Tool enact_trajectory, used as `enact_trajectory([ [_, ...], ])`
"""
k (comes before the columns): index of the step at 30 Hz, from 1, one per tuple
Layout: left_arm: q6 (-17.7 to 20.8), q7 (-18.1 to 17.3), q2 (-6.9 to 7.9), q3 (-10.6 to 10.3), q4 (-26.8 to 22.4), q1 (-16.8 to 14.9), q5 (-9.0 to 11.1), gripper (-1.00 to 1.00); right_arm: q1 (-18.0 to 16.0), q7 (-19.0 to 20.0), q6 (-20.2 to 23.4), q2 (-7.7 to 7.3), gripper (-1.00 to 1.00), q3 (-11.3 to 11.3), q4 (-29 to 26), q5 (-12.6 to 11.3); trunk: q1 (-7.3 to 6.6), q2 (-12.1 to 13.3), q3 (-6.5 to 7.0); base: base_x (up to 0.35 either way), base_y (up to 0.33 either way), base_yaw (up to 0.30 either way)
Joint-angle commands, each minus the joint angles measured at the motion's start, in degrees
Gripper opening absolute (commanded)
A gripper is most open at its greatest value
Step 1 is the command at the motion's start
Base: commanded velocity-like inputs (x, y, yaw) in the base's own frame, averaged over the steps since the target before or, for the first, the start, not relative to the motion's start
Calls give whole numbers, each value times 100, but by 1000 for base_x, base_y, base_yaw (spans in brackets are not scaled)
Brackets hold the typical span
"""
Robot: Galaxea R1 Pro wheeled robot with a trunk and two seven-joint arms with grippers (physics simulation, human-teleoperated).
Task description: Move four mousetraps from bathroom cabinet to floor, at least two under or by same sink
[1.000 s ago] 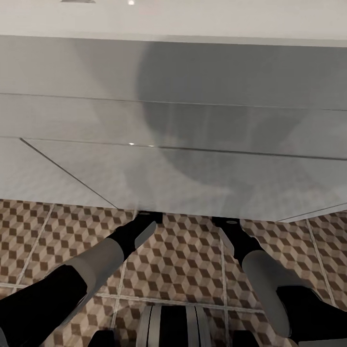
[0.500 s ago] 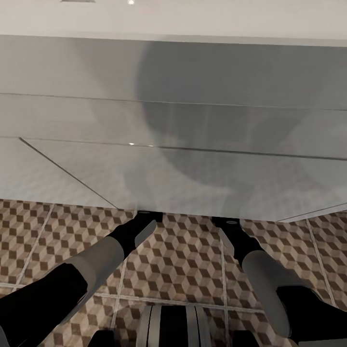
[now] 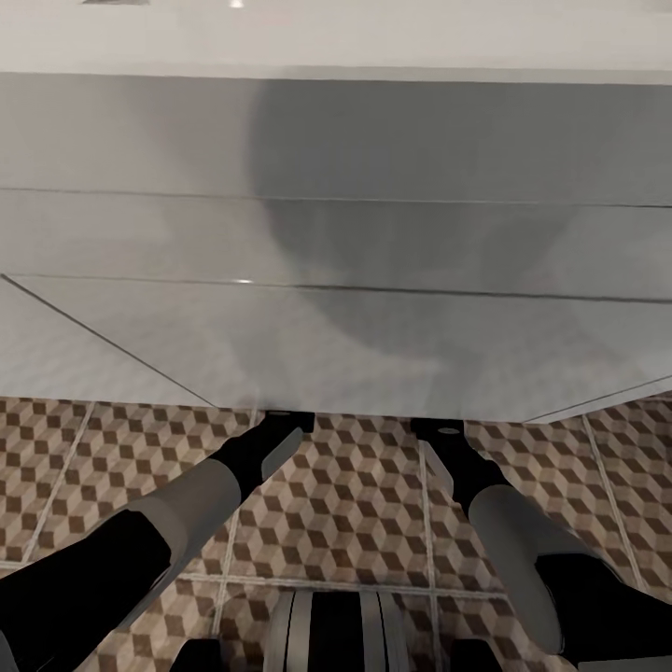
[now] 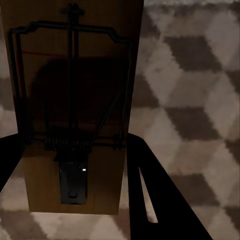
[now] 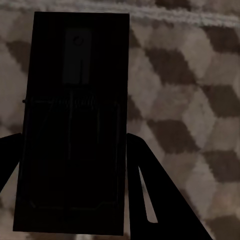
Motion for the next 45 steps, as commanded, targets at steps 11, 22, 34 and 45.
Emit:
enact_trajectory([
  [11, 47, -5, -4, -9, -127, -77, -47, -100, 0, 3, -1, 0, -100, -1, 1, -14, -1, 0, -89, 0, 0, -1],
  [22, 47, -6, -5, -16, -126, -77, -47, -100, 0, 6, -5, 0, -100, -9, 0, -14, -1, 0, -189, 0, 0, 0],
  [34, 47, -5, -6, -18, -127, -77, -47, -100, 0, 4, -6, -2, -100, -10, -10, -14, -1, 0, -257, 0, 0, 0],
  [45, 72, -13, -9, -18, -127, -77, -32, -100, 4, -29, -185, 5, -100, 1, -11, -16, -1, 0, -259, 0, 0, 0],
])
